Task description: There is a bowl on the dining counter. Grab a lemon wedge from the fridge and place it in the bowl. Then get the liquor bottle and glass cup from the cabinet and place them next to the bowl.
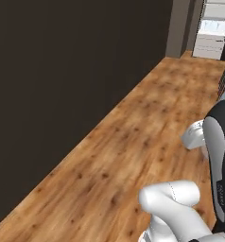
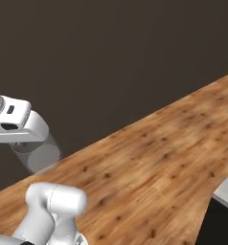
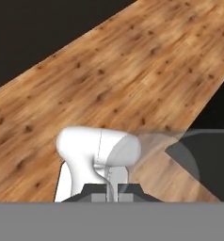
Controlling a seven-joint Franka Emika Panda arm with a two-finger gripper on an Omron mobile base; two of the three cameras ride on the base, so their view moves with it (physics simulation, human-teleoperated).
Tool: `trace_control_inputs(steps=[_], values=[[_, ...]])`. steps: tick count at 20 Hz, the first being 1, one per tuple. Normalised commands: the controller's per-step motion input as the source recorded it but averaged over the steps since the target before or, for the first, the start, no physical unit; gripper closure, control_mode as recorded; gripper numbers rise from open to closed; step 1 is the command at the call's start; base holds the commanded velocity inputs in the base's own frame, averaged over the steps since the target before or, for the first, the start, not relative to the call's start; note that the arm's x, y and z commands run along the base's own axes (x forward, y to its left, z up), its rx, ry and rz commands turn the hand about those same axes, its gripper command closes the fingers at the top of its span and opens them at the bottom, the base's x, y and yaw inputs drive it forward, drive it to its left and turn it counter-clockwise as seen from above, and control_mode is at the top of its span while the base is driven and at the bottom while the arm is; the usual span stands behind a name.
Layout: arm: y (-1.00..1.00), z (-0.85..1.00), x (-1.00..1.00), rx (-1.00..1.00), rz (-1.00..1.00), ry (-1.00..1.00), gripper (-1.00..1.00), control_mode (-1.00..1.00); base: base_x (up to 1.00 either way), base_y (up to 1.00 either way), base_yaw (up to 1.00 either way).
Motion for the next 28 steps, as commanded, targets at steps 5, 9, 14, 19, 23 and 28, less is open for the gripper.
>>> trace_control_inputs(steps=[5, 9, 14, 19, 23, 28], values=[[0.00, 0.00, 0.00, 0.00, 0.00, 0.00, 1.00, 1.00, 1.00, 0.42, -0.42], [0.00, 0.00, 0.00, 0.00, 0.00, 0.00, 1.00, 1.00, 1.00, 0.34, -0.41], [0.00, 0.00, 0.00, 0.00, 0.00, 0.00, 1.00, 1.00, 1.00, 0.23, -0.40], [0.00, 0.00, 0.00, 0.00, 0.00, 0.00, 1.00, 1.00, 1.00, 0.19, -0.39], [0.00, 0.00, 0.00, 0.00, 0.00, 0.00, 1.00, 1.00, 1.00, 0.19, -0.37], [0.00, 0.00, 0.00, 0.00, 0.00, 0.00, 1.00, 1.00, 1.00, 0.27, -0.37]])
